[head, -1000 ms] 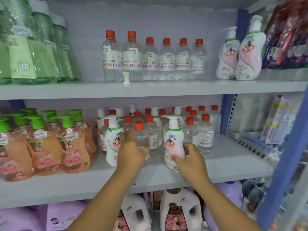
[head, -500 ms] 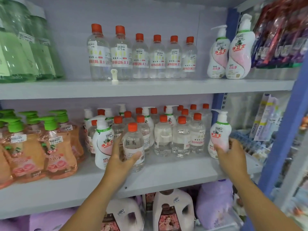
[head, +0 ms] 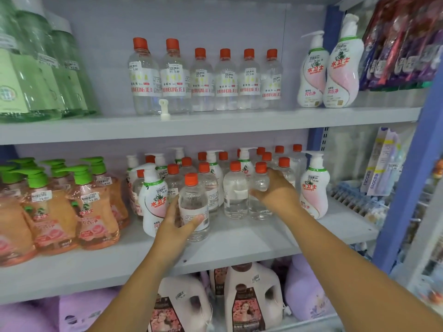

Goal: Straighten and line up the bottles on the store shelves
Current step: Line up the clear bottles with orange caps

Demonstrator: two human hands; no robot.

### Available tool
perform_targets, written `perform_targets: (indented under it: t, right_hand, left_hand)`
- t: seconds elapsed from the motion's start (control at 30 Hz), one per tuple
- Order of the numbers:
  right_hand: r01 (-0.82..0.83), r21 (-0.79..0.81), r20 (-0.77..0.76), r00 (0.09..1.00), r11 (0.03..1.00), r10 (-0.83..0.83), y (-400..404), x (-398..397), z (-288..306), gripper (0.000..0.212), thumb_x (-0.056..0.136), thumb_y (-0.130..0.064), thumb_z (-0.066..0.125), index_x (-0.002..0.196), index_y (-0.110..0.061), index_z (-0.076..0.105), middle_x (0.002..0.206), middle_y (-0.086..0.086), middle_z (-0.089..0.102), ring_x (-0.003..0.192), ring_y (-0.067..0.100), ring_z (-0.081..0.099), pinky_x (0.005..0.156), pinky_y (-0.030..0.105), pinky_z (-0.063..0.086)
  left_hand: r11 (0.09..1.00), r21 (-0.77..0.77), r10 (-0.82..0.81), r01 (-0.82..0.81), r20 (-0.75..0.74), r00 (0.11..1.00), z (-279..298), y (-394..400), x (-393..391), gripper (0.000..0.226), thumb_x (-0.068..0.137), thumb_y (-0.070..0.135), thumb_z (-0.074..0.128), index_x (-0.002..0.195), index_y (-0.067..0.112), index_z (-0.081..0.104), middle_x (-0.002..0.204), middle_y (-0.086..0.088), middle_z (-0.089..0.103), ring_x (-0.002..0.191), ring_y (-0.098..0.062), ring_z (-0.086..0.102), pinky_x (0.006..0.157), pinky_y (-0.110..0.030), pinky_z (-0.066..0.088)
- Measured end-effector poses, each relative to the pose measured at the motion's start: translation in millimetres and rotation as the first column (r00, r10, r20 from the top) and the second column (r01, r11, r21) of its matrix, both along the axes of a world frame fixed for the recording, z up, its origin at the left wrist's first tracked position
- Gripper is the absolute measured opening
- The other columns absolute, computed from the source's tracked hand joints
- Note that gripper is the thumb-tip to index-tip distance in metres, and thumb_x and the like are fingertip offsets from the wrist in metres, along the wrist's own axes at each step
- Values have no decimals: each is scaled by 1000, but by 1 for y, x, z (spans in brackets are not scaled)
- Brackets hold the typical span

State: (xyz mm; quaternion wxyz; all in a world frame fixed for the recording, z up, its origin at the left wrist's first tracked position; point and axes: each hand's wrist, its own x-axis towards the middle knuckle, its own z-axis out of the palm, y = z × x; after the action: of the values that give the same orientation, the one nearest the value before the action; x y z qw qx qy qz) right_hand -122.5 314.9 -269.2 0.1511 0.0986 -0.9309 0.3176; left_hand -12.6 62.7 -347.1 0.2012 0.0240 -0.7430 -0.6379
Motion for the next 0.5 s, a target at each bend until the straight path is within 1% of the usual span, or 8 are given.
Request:
perform_targets:
  t: [0.07, 0.13, 0.23, 0.3, 0.33, 0.4, 0.47, 0.5]
  right_hand:
    - [19, 1, -29, 999, 1000, -19, 2, 9, 1, 73, 83, -50, 77, 144, -25, 47, 147, 2, 48, 116, 28, 63, 86, 33, 52]
    - [53, 6, -87, 995, 999, -53, 6, 26, -2, 66, 80, -50, 78, 136, -24, 54, 136, 7, 50, 104, 29, 66, 78, 31, 51]
    - [165, 70, -172, 973, 984, -151, 12, 52, -10, 74, 75, -66, 75, 132, -24, 55, 128, 6, 47, 98, 29, 65, 72, 34, 52]
    - [174, 60, -205, 966, 983, -159, 16, 63, -19, 84, 72, -72, 75, 136, -25, 50, 131, 4, 45, 107, 27, 61, 79, 37, 52]
    - [132, 1, -177, 976, 991, -130, 19, 67, -24, 89, 70, -71, 77, 141, -27, 45, 136, 4, 43, 117, 26, 57, 88, 39, 51]
    - [-26, -250, -1, 1000, 968, 26, 28, 67, -36, 103, 69, -62, 84, 153, -33, 32, 150, 0, 38, 136, 21, 44, 110, 42, 43]
    - [-123, -488, 140, 966, 864, 217, 33, 67, -50, 109, 67, -51, 89, 154, -40, 25, 153, -8, 42, 139, 15, 45, 115, 44, 41]
    - [-129, -547, 174, 949, 827, 263, 36, 67, -53, 104, 67, -46, 91, 152, -40, 30, 147, -11, 51, 135, 14, 51, 112, 43, 45]
  left_hand:
    - [1000, 8, 6, -6, -5, 1000, 0, 1, 1, 74, 86, 25, 81, 147, 43, 43, 131, 20, 67, 119, -1, 65, 99, -30, 54]
    - [1000, 16, 18, -18, -9, 1000, 1, 2, 3, 74, 87, 23, 81, 147, 43, 43, 129, 20, 68, 116, -1, 66, 89, -20, 55]
    - [999, 24, 29, -28, -8, 1000, 1, 2, 2, 74, 86, 23, 81, 146, 43, 44, 129, 20, 68, 115, -1, 66, 87, -21, 55]
    - [999, 11, 35, -35, -6, 999, 1, 2, 3, 73, 86, 24, 81, 146, 43, 44, 129, 20, 68, 116, 0, 66, 92, -25, 55]
    - [999, -1, 38, -38, -2, 999, 1, 2, 3, 73, 86, 25, 81, 146, 44, 44, 130, 20, 67, 117, 0, 65, 95, -28, 54]
    - [998, -46, 41, -39, 27, 999, 1, 0, 3, 75, 85, 31, 83, 146, 46, 42, 131, 20, 66, 119, -3, 64, 100, -33, 53]
    - [996, -84, 36, -30, 77, 996, 5, -1, 4, 80, 81, 38, 85, 146, 47, 41, 132, 18, 66, 120, -6, 64, 102, -39, 53]
    - [995, -93, 38, -29, 95, 995, 9, 0, 5, 80, 79, 37, 87, 145, 45, 42, 130, 16, 67, 118, -5, 65, 100, -37, 55]
